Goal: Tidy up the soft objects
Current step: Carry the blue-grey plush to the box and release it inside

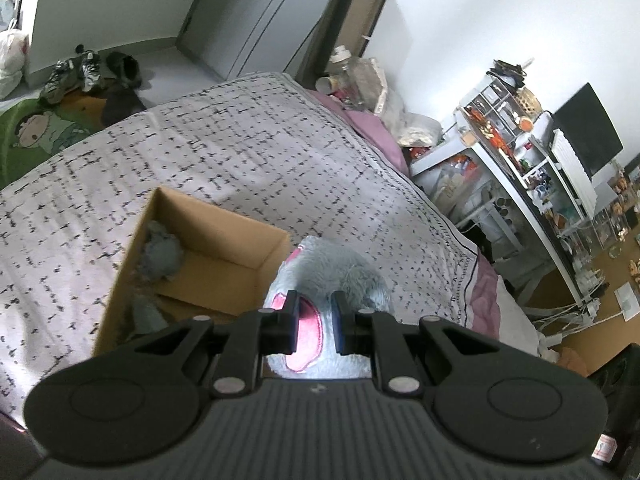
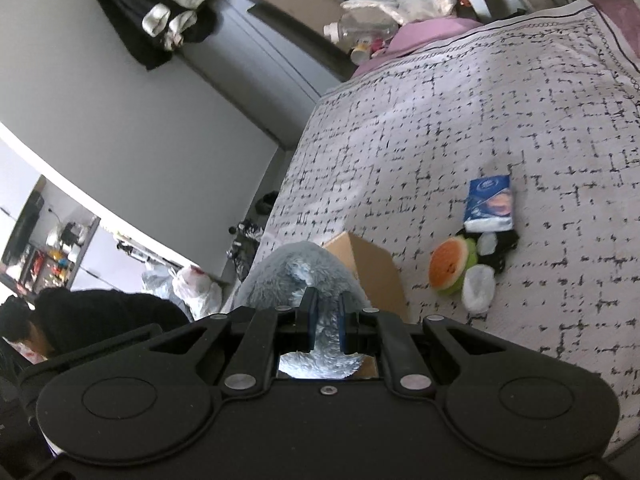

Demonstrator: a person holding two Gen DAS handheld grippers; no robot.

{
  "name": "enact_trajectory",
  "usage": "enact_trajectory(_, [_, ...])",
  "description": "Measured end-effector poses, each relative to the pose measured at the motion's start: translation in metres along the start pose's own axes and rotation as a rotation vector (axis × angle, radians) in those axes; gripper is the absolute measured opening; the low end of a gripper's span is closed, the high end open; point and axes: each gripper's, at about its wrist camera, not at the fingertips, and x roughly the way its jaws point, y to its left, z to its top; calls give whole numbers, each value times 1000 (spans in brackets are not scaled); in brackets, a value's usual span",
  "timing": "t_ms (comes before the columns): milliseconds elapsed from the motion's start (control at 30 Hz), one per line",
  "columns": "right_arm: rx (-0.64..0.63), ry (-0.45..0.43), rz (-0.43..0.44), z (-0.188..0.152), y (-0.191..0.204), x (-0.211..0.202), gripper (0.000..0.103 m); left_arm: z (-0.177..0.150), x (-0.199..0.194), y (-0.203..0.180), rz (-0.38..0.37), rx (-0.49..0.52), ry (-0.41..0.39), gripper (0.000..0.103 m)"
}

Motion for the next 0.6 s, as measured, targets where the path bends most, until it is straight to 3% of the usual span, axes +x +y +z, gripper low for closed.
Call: enact_trajectory(600, [-40, 79, -70, -40, 18, 32, 11, -8, 7, 65, 15, -56, 80, 16])
